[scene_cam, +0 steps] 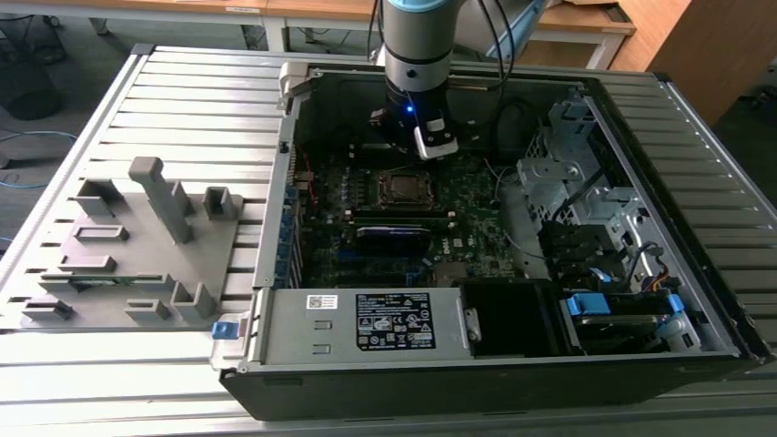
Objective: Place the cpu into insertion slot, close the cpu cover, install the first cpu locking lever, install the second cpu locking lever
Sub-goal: 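Install the first cpu locking lever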
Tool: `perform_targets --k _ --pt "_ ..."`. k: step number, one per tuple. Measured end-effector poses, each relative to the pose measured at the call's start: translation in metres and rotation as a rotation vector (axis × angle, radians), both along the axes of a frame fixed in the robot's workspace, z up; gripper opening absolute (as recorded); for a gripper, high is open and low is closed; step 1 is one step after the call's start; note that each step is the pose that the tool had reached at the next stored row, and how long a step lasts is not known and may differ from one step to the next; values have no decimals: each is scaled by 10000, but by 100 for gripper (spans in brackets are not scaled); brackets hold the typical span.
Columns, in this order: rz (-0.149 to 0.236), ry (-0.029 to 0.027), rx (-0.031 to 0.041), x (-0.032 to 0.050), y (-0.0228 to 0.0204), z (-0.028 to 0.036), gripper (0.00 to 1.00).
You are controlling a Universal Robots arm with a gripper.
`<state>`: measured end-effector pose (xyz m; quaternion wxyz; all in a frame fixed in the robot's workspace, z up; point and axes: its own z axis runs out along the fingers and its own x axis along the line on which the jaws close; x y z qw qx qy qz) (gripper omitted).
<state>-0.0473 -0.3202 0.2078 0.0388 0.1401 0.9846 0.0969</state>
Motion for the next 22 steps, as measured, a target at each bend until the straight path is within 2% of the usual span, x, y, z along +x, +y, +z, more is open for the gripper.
perform_targets --k 5,14,22 --pt "-440 -3 -1 0 9 -7 11" --pt "-947 -5 -1 -25 33 -25 11" --pt "-1429 -7 -1 -31 36 -62 11"
